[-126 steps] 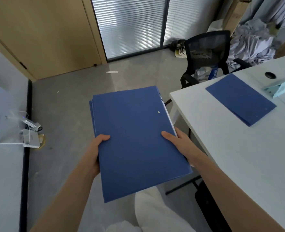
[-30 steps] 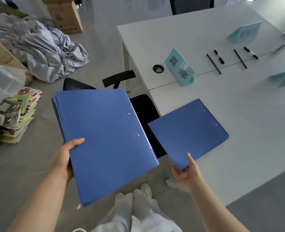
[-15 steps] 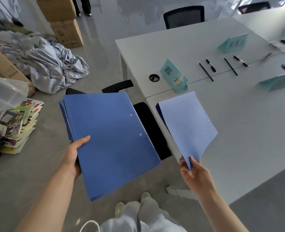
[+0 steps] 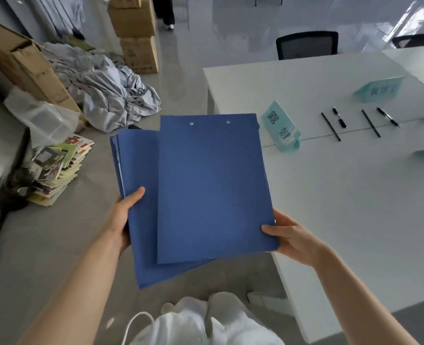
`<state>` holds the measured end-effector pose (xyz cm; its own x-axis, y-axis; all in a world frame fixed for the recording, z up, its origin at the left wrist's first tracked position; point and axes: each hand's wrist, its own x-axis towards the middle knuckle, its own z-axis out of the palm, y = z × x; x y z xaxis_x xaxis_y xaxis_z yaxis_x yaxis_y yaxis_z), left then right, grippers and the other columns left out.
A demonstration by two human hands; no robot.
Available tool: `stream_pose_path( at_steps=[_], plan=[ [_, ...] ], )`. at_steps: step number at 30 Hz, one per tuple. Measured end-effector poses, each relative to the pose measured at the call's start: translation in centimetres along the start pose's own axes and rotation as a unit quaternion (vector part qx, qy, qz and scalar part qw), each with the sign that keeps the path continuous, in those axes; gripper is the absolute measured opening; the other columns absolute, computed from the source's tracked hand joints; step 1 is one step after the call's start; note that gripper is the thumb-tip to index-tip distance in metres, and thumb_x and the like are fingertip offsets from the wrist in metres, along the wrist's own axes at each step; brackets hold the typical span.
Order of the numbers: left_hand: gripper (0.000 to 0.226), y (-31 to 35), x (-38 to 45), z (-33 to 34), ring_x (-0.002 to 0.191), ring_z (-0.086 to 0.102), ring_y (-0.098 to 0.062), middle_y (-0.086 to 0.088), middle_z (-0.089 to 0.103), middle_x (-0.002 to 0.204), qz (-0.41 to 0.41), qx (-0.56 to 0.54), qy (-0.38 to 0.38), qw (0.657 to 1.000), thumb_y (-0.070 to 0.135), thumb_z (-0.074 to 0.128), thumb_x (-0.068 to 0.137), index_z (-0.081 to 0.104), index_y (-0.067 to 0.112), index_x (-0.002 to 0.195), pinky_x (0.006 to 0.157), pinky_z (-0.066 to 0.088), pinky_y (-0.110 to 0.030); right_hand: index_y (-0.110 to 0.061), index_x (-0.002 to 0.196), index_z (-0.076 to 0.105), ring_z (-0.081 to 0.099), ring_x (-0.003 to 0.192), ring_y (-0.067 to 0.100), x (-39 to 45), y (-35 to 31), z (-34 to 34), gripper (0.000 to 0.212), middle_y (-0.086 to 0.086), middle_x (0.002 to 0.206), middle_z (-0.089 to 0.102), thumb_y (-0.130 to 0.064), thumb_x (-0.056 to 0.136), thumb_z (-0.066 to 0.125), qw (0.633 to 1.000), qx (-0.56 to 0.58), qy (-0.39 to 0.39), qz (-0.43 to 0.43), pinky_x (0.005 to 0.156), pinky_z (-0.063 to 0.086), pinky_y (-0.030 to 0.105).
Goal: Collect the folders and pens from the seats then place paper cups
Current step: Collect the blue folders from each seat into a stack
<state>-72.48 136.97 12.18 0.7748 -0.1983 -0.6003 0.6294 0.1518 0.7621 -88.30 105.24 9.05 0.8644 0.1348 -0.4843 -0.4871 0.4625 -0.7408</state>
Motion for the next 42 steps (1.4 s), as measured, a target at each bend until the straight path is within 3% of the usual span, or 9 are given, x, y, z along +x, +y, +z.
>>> stream_pose_path(
  at_steps=[9, 14, 17, 21, 23, 28, 35, 39, 42],
  plan=[
    [0.032, 0.7, -2.8, -5.8, 0.081, 0.074, -0.015, -0.002, 0.075, 0.105, 0.038, -0.054, 0.033, 0.997, 0.039, 0.055, 0.093, 0.065, 0.018, 0.115, 0.056, 0.059, -0.026, -0.025, 0.140, 0.047, 0.055, 0.125, 0.034, 6.3, -1.2, 5.6, 0.056, 0.008, 0.138, 0.057, -0.004, 0.090, 0.058, 0.980, -0.160, -0.085, 0.081, 0.102, 0.040, 0.064],
    [0.025, 1.9, -3.4, -12.0, 0.076, 0.074, -0.015, 0.001, 0.078, 0.090, 0.061, -0.090, 0.052, 0.993, 0.032, 0.048, 0.098, 0.066, 0.018, 0.107, 0.054, 0.058, -0.026, -0.030, 0.109, 0.067, 0.068, 0.098, 0.014, 10.2, -1.6, 13.0, 0.018, -0.007, 0.105, 0.072, -0.032, 0.099, 0.052, 0.905, -0.423, -0.006, 0.054, 0.082, 0.056, 0.040],
    [0.029, 3.0, -3.4, -16.3, 0.076, 0.074, -0.016, -0.001, 0.077, 0.089, 0.058, -0.118, 0.046, 0.990, 0.034, 0.045, 0.098, 0.066, 0.017, 0.107, 0.055, 0.058, -0.028, -0.013, 0.082, 0.070, 0.064, 0.077, 0.015, 12.9, -1.5, 17.9, 0.053, 0.002, 0.083, 0.069, -0.059, 0.093, 0.045, 0.858, -0.509, 0.060, 0.014, 0.068, 0.048, 0.028],
    [0.035, 5.0, -3.0, -21.6, 0.078, 0.074, -0.019, -0.004, 0.077, 0.094, 0.051, -0.123, 0.043, 0.990, 0.039, 0.049, 0.091, 0.066, 0.016, 0.111, 0.057, 0.059, -0.030, -0.020, 0.117, 0.064, 0.070, 0.099, 0.021, 17.0, -0.9, 23.9, 0.045, 0.002, 0.110, 0.072, -0.054, 0.092, 0.051, 0.941, -0.333, 0.042, 0.031, 0.093, 0.054, 0.043],
    [0.039, 6.4, -2.5, -24.6, 0.082, 0.074, -0.020, -0.005, 0.076, 0.100, 0.050, -0.112, 0.042, 0.992, 0.042, 0.053, 0.086, 0.067, 0.017, 0.113, 0.060, 0.059, -0.031, -0.020, 0.123, 0.061, 0.070, 0.102, 0.026, 19.1, -0.5, 26.9, 0.042, 0.007, 0.115, 0.071, -0.046, 0.091, 0.057, 0.974, -0.207, 0.023, 0.087, 0.093, 0.053, 0.045],
    [0.041, 10.1, -1.0, -30.7, 0.087, 0.074, -0.017, -0.002, 0.076, 0.102, 0.058, -0.089, 0.038, 0.994, 0.043, 0.052, 0.087, 0.066, 0.019, 0.117, 0.061, 0.059, -0.028, -0.018, 0.118, 0.062, 0.073, 0.083, 0.023, 23.3, 1.0, 33.0, 0.037, 0.005, 0.095, 0.076, -0.037, 0.087, 0.065, 0.983, -0.120, 0.011, 0.140, 0.074, 0.056, 0.038],
    [0.043, 14.0, 3.2, -34.7, 0.097, 0.071, -0.008, 0.005, 0.074, 0.110, 0.058, -0.038, 0.032, 0.997, 0.053, 0.039, 0.095, 0.064, 0.029, 0.119, 0.068, 0.058, -0.023, -0.026, 0.126, 0.057, 0.071, 0.093, 0.025, 29.0, 2.3, 37.8, 0.040, 0.004, 0.112, 0.072, -0.018, 0.088, 0.067, 0.990, -0.127, 0.025, 0.061, 0.075, 0.059, 0.039],
    [0.034, 17.0, 7.4, -34.7, 0.079, 0.070, -0.003, 0.011, 0.075, 0.088, 0.064, 0.009, 0.063, 0.996, 0.047, 0.035, 0.101, 0.065, 0.032, 0.098, 0.063, 0.054, -0.025, -0.029, 0.128, 0.054, 0.072, 0.095, 0.022, 33.0, 0.8, 38.6, 0.045, 0.001, 0.114, 0.071, -0.016, 0.087, 0.068, 0.990, -0.133, 0.032, 0.027, 0.072, 0.059, 0.036],
    [0.060, 19.8, 11.1, -33.6, 0.043, 0.056, -0.001, 0.012, 0.060, 0.050, 0.071, 0.023, 0.056, 0.996, 0.035, 0.027, 0.104, 0.064, 0.035, 0.057, 0.043, 0.043, -0.015, -0.029, 0.128, 0.052, 0.073, 0.090, 0.017, 36.1, -1.0, 38.8, 0.045, -0.002, 0.111, 0.071, -0.016, 0.087, 0.068, 0.988, -0.149, 0.042, 0.011, 0.069, 0.059, 0.031]
  ],
)
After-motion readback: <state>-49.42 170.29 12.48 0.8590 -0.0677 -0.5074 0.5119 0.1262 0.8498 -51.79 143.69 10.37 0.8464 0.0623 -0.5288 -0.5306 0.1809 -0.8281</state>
